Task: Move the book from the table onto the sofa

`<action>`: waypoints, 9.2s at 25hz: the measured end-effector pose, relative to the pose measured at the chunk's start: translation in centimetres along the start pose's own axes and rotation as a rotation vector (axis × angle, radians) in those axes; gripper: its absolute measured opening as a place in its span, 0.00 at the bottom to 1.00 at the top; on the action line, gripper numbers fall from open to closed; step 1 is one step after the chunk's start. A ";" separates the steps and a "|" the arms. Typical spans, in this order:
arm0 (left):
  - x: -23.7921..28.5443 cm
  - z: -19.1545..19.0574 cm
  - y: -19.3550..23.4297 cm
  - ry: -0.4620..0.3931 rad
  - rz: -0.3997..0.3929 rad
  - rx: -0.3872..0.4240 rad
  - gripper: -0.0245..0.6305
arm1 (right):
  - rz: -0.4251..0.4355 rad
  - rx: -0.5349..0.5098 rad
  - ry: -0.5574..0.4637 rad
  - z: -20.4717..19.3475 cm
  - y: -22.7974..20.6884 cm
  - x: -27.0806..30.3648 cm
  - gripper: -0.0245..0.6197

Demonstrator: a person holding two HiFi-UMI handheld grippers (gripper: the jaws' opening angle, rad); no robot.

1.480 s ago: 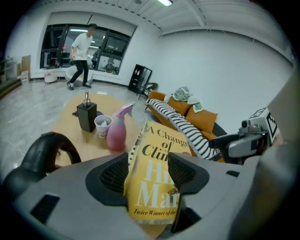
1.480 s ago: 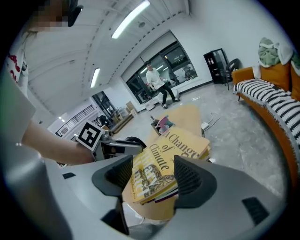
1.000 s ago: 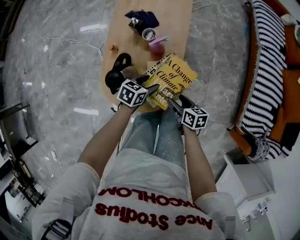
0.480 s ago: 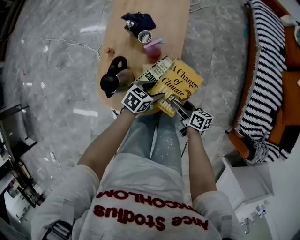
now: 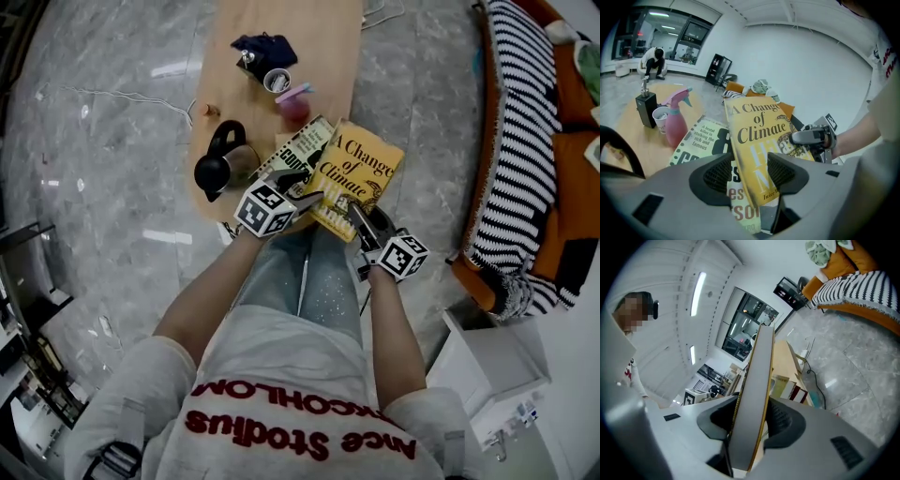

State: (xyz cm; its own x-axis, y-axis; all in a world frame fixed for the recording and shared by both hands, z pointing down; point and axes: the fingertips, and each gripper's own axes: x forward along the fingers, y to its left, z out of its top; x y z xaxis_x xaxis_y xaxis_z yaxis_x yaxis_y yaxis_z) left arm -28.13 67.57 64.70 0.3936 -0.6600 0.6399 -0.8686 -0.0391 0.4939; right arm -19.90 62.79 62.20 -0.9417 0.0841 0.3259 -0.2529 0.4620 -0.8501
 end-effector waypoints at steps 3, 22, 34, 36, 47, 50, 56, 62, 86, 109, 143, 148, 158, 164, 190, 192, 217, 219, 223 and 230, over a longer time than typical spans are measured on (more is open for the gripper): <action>-1.3 1.1 -0.1 -0.060 0.024 -0.020 0.36 | -0.013 -0.047 -0.028 1.2 1.2 -0.9 0.31; -10.9 8.8 -1.7 -0.344 0.131 0.002 0.06 | -0.001 -0.294 -0.230 9.4 10.4 -3.1 0.29; -16.5 12.5 -3.6 -0.460 0.177 0.012 0.06 | 0.115 -0.411 -0.313 14.0 18.1 -4.5 0.29; -17.3 13.0 -3.8 -0.488 0.185 0.013 0.06 | 0.129 -0.432 -0.327 14.6 19.0 -4.8 0.29; -20.2 15.9 -5.7 -0.569 0.215 0.070 0.06 | 0.187 -0.497 -0.358 16.4 22.7 -6.2 0.29; -20.2 16.4 -6.5 -0.571 0.216 0.086 0.06 | 0.205 -0.498 -0.365 16.7 23.4 -6.6 0.29; -20.2 17.1 -8.2 -0.603 0.195 0.121 0.06 | 0.235 -0.517 -0.380 17.1 24.6 -7.4 0.29; -19.7 18.3 -8.5 -0.606 0.185 0.147 0.06 | 0.234 -0.511 -0.413 17.9 24.8 -8.1 0.29; -14.1 22.4 -11.7 -0.591 0.065 0.255 0.06 | 0.092 -0.486 -0.614 18.7 22.6 -16.1 0.29; 3.2 28.6 -28.6 -0.524 -0.167 0.382 0.06 | -0.128 -0.445 -0.841 22.6 12.5 -37.9 0.29; 10.8 30.4 -33.2 -0.530 -0.276 0.427 0.06 | -0.242 -0.458 -1.006 23.0 8.8 -46.9 0.29; 13.1 35.1 -33.4 -0.520 -0.280 0.433 0.06 | -0.236 -0.441 -1.014 27.7 7.6 -47.4 0.29; 17.2 41.2 -33.5 -0.521 -0.300 0.435 0.06 | -0.251 -0.434 -1.041 34.2 5.2 -48.7 0.29; 19.2 44.4 -32.9 -0.522 -0.305 0.425 0.06 | -0.247 -0.441 -1.049 37.4 4.5 -48.5 0.29; 29.4 53.3 -33.9 -0.485 -0.438 0.469 0.06 | -0.337 -0.427 -1.156 45.6 -1.3 -51.1 0.29; 29.3 53.2 -33.7 -0.486 -0.438 0.470 0.06 | -0.334 -0.429 -1.158 45.6 -1.3 -51.1 0.29; 32.3 56.4 -32.5 -0.478 -0.375 0.466 0.06 | -0.298 -0.391 -1.133 51.0 -5.8 -51.4 0.29; 33.0 57.6 -32.7 -0.477 -0.367 0.465 0.06 | -0.294 -0.384 -1.132 52.3 -6.3 -51.8 0.29; 35.4 61.1 -33.1 -0.458 -0.352 0.461 0.06 | -0.293 -0.355 -1.123 56.1 -8.2 -52.7 0.29; 38.4 62.4 -32.9 -0.474 -0.347 0.442 0.06 | -0.282 -0.360 -1.116 58.6 -10.5 -53.2 0.29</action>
State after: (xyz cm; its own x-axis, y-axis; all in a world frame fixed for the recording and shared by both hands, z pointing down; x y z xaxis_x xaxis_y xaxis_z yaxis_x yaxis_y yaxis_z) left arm -3.19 -3.28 36.31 0.5824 -0.8044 0.1177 -0.7976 -0.5373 0.2742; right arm 19.81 1.70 29.53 -0.5814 -0.7870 -0.2063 -0.5716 0.5756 -0.5848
